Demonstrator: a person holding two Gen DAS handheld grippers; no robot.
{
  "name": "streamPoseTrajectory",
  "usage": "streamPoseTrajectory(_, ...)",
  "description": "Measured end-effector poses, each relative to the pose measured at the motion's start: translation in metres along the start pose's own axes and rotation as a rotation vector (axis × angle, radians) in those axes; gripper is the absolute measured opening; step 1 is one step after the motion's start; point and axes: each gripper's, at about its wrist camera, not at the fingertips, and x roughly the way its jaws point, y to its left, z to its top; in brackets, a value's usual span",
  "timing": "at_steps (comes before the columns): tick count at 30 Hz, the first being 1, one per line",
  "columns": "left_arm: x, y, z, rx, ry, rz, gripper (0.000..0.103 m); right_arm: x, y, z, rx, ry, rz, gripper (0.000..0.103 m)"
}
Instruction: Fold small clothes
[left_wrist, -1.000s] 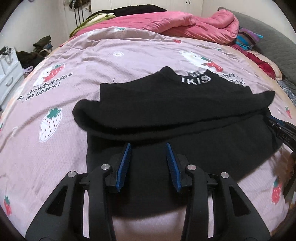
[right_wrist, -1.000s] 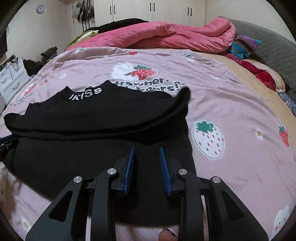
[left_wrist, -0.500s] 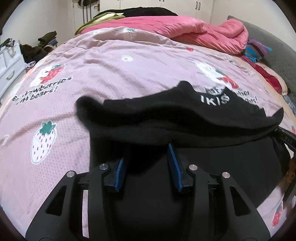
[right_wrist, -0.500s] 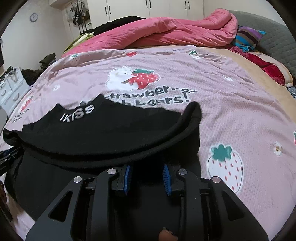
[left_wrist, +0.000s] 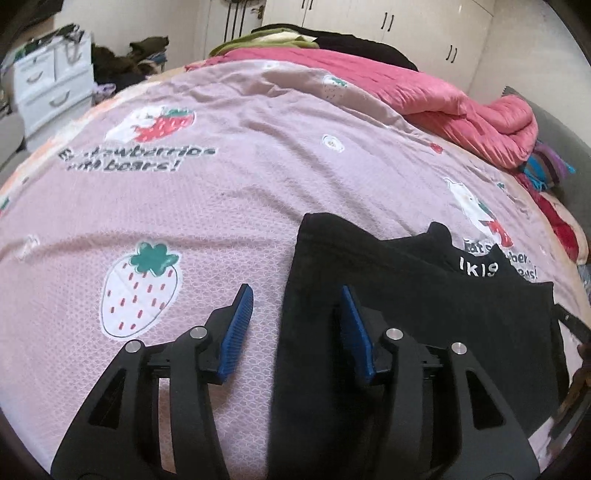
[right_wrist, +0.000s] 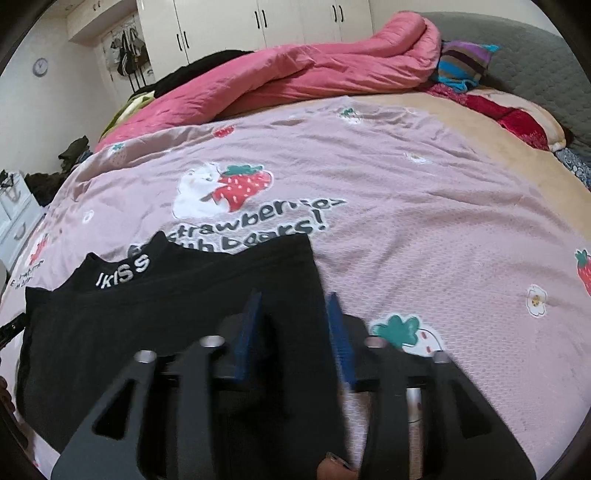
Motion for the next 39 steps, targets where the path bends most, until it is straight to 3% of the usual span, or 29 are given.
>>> streamPoseTrajectory(4, 0.006, -0.001, -0.001, 0.001, 0.017, -0.013, 0.04, 0.006, -0.003, -0.003, 0.002, 0.018, -0.001, 0.051)
streamPoseTrajectory(5, 0.007, -0.003, -0.002, 0.008, 0.017, -0.007, 0.035, 0.007, -0.004, -0.004, 0.016, 0.02, 0.016, 0.044)
streamPoseTrajectory(6, 0.008, -0.005, -0.002, 0.023, 0.014, 0.002, 0.021, 0.007, -0.005, -0.004, 0.03, 0.02, 0.045, 0.036)
streamPoseTrajectory(8, 0.007, -0.009, -0.002, 0.051, 0.01, 0.005, 0.007, 0.005, -0.006, -0.004, 0.04, 0.011, 0.046, 0.01)
streamPoseTrajectory(10, 0.003, -0.015, -0.002, 0.08, -0.012, 0.029, 0.005, 0.001, -0.006, -0.003, 0.043, -0.006, 0.053, 0.007)
streamPoseTrajectory(16, -0.019, -0.012, 0.011, 0.067, -0.096, 0.029, 0.004, -0.023, -0.009, 0.008, 0.083, -0.107, 0.098, 0.006)
streamPoseTrajectory(20, -0.022, -0.01, 0.018, 0.06, -0.12, 0.031, 0.004, -0.027, -0.006, 0.012, 0.065, -0.155, 0.08, 0.006)
streamPoseTrajectory(27, 0.009, -0.006, 0.006, 0.072, -0.048, 0.07, 0.004, -0.007, -0.008, 0.007, 0.074, -0.093, 0.035, 0.006)
streamPoseTrajectory(34, 0.013, -0.008, -0.002, 0.092, -0.027, 0.088, 0.006, 0.005, -0.005, -0.002, 0.061, -0.041, -0.017, 0.008)
streamPoseTrajectory(37, 0.013, -0.007, -0.003, 0.092, -0.019, 0.093, 0.01, 0.004, -0.002, -0.005, 0.048, -0.033, -0.04, 0.014)
streamPoseTrajectory(39, 0.011, -0.006, -0.003, 0.087, -0.018, 0.093, 0.013, 0.001, -0.001, -0.006, 0.047, -0.034, -0.052, 0.027)
